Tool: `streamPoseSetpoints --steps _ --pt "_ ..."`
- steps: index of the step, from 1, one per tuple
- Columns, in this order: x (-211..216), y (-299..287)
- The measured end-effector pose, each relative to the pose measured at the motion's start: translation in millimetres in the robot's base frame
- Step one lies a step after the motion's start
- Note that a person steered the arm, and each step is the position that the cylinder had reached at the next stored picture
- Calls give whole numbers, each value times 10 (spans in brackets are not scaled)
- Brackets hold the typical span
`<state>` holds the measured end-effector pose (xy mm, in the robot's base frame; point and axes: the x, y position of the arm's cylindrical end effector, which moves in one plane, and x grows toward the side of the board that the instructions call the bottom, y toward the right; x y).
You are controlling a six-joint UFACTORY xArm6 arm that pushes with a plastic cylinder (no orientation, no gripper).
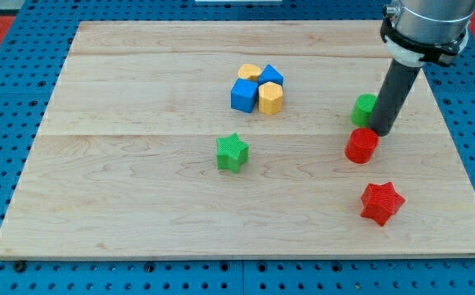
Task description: Put the red circle at the bottom side of the green circle
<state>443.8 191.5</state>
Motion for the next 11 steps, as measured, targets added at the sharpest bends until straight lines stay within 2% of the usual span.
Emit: streamPoseSetpoints --steps 3,5,6,8,9,10,11 --pt "34 -964" --pt "440 -781" --pt "468 -770" --pt "493 -271" --pt "611 -765" --pt "788 -1611" --pt "919 -1994"
